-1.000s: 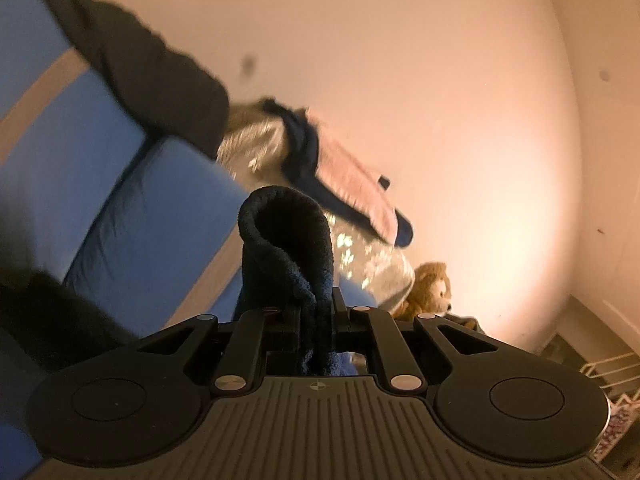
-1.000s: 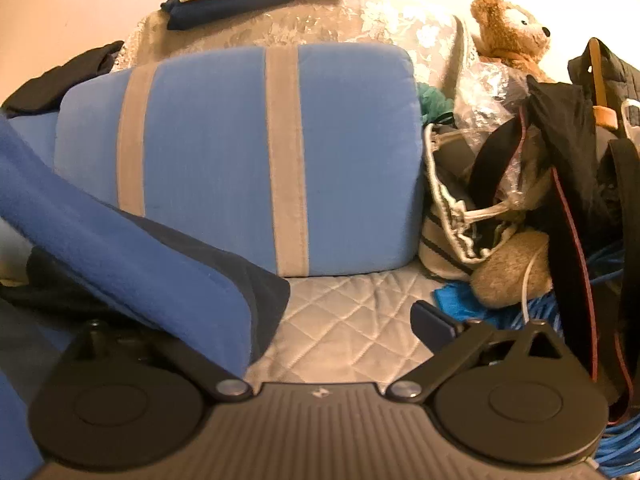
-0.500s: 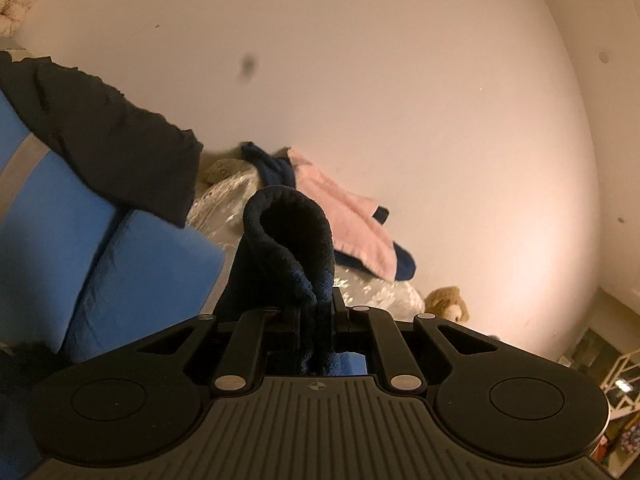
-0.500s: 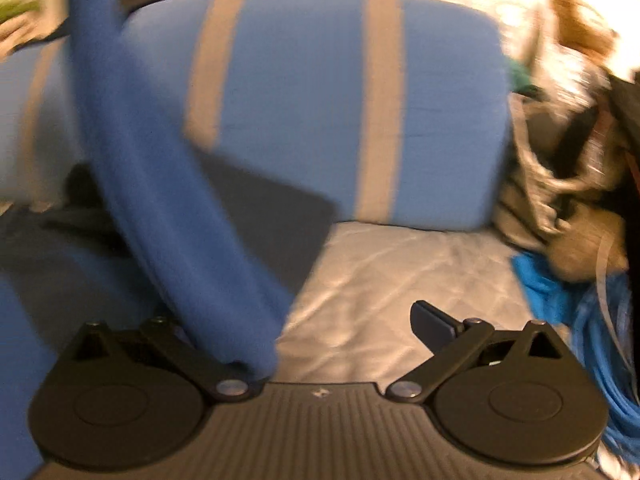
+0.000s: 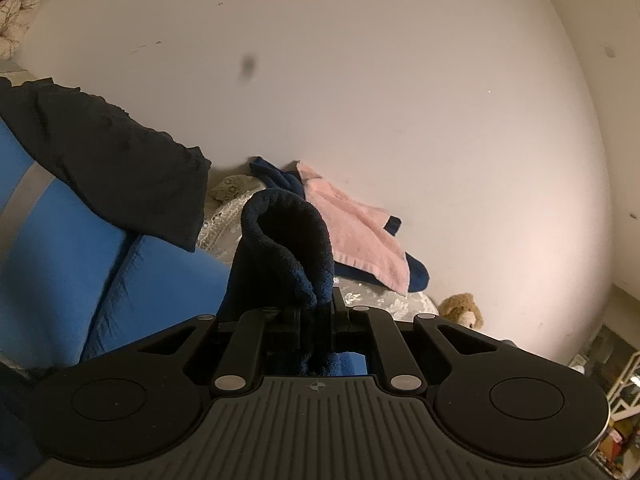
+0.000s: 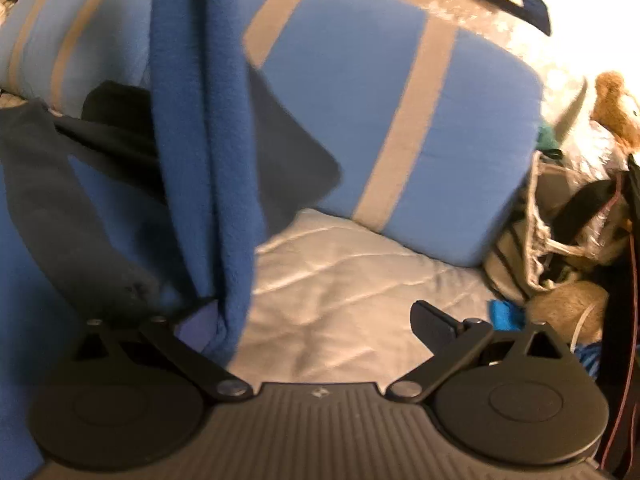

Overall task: Fold clothes
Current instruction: 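Hold the cuff raised with the left gripper while the right gripper grasps the sleeve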

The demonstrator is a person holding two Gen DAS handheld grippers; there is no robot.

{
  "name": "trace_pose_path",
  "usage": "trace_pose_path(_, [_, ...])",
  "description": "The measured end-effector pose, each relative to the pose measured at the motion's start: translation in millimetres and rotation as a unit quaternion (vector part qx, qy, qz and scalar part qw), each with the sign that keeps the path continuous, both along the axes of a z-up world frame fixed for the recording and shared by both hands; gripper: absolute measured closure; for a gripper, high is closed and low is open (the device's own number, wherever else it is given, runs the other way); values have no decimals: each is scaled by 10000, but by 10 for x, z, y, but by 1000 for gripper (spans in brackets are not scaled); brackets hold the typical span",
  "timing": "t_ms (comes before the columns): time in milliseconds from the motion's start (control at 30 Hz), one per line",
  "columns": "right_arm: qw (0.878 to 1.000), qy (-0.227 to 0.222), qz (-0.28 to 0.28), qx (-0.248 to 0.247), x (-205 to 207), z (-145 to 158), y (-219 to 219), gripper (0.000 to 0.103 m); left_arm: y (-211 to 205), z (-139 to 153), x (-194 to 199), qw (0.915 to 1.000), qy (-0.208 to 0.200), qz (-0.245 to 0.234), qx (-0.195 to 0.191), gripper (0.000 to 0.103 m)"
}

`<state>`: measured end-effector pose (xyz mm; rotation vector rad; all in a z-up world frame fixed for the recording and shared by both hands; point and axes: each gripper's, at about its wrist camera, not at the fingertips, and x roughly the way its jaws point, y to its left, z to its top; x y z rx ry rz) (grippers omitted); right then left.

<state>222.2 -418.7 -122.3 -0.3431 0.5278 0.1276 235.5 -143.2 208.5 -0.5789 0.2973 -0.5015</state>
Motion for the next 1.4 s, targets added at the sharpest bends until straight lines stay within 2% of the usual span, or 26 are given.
trace_pose_path(100, [9995,43,98,302,-85,44,-116,0,14,7,-1,10000,0,21,10,91])
trace_pose_path(233, [9989,193,411,95,-174,-29,-52,0,93,-11,38,10000,53,44,-12,91])
trace_pose_path(400, [9975,247,632,191,-241,-72,127,0,206,-39,97,9999,132,72,-49,91])
trace_pose_path(500, [9969,62,728,-284,-277,-113,303,0,273,-56,132,9998,180,88,-70,91])
trace_pose_path(600, [9971,-66,447,-608,-226,-173,279,1,347,-73,170,9996,228,107,-97,91])
trace_pose_path(700, [9989,-141,148,-418,-202,-174,98,1,442,-107,226,9991,326,158,-197,91])
trace_pose_path(800, [9978,-323,189,-550,-269,-171,60,2,511,-135,298,9981,440,254,-355,91])
trace_pose_path(900, [9954,-355,145,-880,-288,-230,69,15,570,-161,329,9970,495,274,-524,91])
trace_pose_path(933, [9954,-267,65,-917,-270,-250,47,23,567,-161,330,9970,497,250,-529,91])
trace_pose_path(1000, [9975,-181,-4,-688,-272,-230,-20,26,541,-165,313,9974,468,185,-508,91])
trace_pose_path(1100, [9986,-464,156,-182,-354,-67,-55,25,508,-163,301,9978,440,92,-496,91])
trace_pose_path(1167, [9970,-581,512,-80,-401,36,25,25,474,-139,298,9978,428,38,-500,91])
trace_pose_path(1300, [9915,-629,1079,-359,-394,71,298,25,415,-94,250,9979,375,-70,-527,91])
trace_pose_path(1400, [9895,-600,1219,-483,-318,30,459,28,399,-71,237,9973,360,-190,-614,91])
